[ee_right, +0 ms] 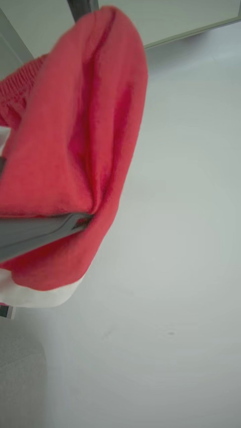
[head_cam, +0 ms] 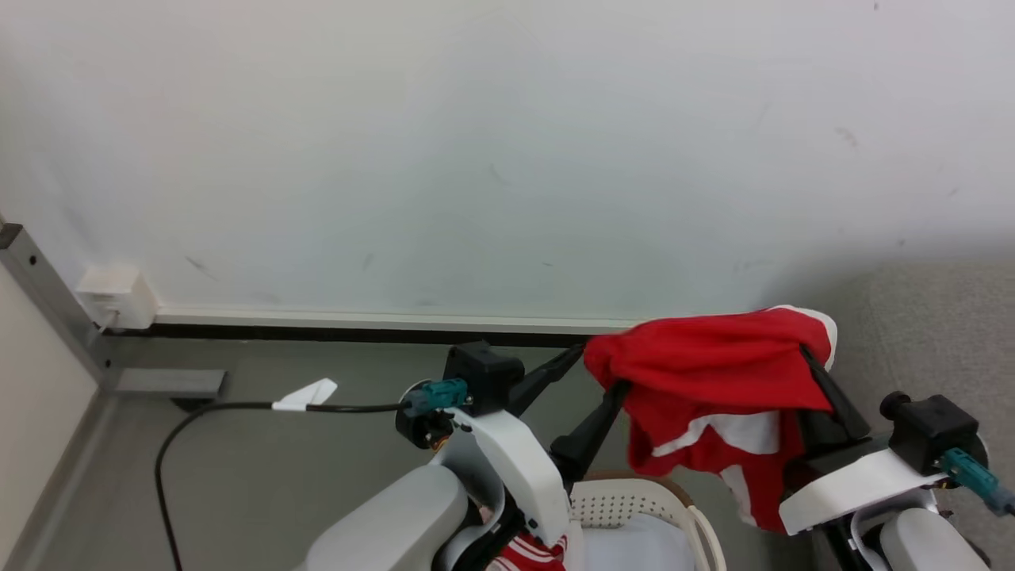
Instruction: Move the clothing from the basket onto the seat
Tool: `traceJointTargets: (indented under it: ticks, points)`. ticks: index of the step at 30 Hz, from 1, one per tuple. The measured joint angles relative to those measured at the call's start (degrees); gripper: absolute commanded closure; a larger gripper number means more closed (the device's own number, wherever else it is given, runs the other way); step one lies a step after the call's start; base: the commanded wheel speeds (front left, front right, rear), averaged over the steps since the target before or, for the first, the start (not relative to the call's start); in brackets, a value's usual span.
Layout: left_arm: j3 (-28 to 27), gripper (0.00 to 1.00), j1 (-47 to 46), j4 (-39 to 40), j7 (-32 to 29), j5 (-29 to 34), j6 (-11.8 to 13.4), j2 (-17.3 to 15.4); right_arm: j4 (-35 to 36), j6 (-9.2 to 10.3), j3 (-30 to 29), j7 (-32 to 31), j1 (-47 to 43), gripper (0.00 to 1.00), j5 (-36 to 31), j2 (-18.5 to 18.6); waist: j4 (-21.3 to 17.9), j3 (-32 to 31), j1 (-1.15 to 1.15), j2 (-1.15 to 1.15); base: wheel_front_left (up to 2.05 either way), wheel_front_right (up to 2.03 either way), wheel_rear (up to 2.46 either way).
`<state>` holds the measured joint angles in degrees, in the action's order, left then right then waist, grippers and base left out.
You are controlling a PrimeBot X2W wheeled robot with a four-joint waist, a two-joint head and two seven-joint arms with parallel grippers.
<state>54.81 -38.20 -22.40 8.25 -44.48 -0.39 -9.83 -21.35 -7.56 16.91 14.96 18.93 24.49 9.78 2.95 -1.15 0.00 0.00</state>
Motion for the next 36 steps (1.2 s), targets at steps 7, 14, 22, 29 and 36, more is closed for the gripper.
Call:
traceJointTargets:
  ticks: [7, 14, 22, 29, 36]
  points:
    - [0.9, 0.00, 2.0, 2.0, 2.4, 0.7, -0.1, -1.8, 5.0, 0.00, -4.2, 0.0, -1.0, 1.00, -0.2, 2.6, -4.5, 0.6, 0.00, 0.00, 0.00, 0.00, 0.00]
    - [0.7, 0.00, 2.9, 2.2, 4.9, 2.1, -0.4, -2.8, 10.8, 0.00, -6.5, 0.0, -1.1, 1.00, 0.3, 4.5, -10.6, 2.0, 0.00, 0.00, 0.00, 0.00, 0.00]
    - [0.9, 0.00, 2.2, 2.6, 6.4, 5.6, -1.9, -3.1, 15.8, 0.00, -11.0, 0.0, -1.8, 1.00, -0.8, 5.0, -18.1, 5.0, 0.00, 0.00, 0.00, 0.00, 0.00]
    - [1.7, 0.00, 1.4, 2.4, 6.5, 8.3, -2.6, -3.6, 19.6, 0.00, -14.2, 0.0, -4.4, 1.00, -0.7, 3.2, -22.9, 8.5, 0.00, 0.00, 0.00, 0.00, 0.00]
    - [1.8, 0.00, -0.8, 3.1, 6.6, 10.5, -2.6, -4.3, 21.1, 0.00, -17.1, 0.0, -3.9, 1.00, -1.3, 2.1, -24.6, 12.5, 0.00, 0.00, 0.00, 0.00, 0.00]
